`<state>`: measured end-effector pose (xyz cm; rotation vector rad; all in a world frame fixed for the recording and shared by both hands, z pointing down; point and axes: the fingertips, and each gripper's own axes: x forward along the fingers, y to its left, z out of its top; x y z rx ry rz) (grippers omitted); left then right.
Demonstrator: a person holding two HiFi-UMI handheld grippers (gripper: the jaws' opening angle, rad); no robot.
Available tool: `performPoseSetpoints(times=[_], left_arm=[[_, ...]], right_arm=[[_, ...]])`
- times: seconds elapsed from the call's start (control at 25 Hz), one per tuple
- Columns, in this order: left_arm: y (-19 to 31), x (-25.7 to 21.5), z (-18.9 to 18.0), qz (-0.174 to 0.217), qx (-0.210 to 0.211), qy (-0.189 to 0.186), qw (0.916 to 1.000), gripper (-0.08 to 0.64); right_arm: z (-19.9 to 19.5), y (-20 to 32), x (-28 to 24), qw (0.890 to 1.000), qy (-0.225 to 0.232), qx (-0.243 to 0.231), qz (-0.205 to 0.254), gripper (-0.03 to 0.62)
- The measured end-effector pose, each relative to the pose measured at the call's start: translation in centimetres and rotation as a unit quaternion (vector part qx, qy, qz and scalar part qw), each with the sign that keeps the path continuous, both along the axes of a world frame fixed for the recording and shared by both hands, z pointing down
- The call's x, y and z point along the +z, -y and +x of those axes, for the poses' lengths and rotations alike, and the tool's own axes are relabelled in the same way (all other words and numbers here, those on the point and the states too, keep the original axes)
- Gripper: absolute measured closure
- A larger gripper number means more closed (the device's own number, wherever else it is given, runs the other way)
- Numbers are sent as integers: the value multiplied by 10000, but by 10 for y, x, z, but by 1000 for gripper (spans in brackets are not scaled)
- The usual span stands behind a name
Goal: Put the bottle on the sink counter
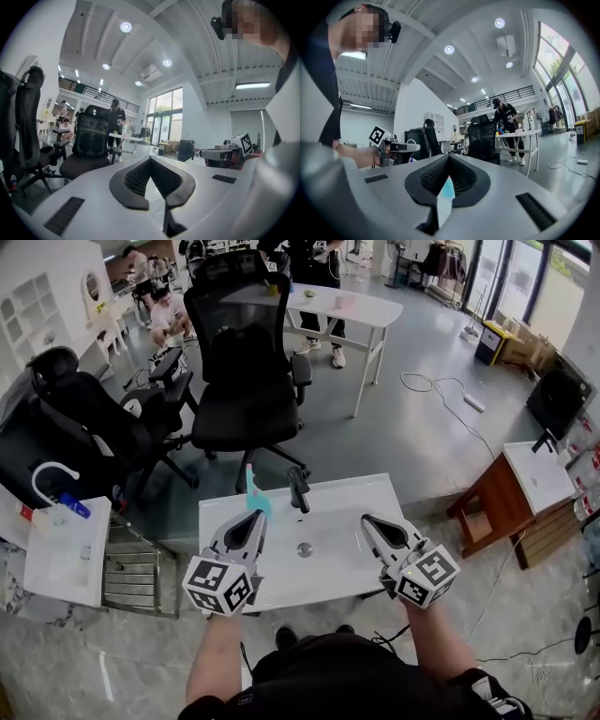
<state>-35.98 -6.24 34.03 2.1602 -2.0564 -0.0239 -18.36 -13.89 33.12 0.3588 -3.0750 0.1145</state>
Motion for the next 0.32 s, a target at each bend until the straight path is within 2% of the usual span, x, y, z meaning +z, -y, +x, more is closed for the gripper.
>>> performPoseSetpoints(times=[0.16,0.32], left_arm=[[4,-5,5,43,74,54,9999,555],[9,-13,8,172,140,394,9990,555]], right_arm=[[3,5,0,10000,18,-22,-9,580],[1,10,-1,10000,4,-83,39,580]])
